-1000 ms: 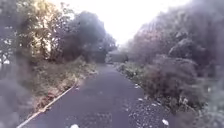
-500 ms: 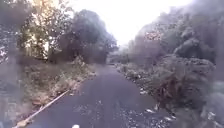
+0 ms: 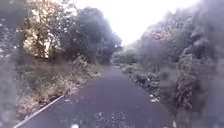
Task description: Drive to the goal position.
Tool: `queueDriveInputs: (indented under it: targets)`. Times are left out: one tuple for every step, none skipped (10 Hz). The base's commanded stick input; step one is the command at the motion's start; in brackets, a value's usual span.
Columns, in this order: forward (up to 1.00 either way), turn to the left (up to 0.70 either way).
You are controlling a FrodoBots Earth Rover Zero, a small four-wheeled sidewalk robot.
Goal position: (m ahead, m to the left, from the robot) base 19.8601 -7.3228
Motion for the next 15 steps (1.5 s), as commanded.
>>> queueDriveInputs:
  targets:
    - [0.7,0.0]
    - [0.7,0.0]
    - [0.7,0.0]
    - [0.7,0.0]
    - [0.7,0.0]
    - [0.7,0.0]
    - [0.7,0.0]
    - [0.7,0.0]
    - [0.7,0.0]
    - [0.7,0.0]
    - [0.7,0.0]
    - [0.7,-0.14]
    - [0.7,-0.14]
    - [0.7,-0.14]
    - [0.7,-0.13]
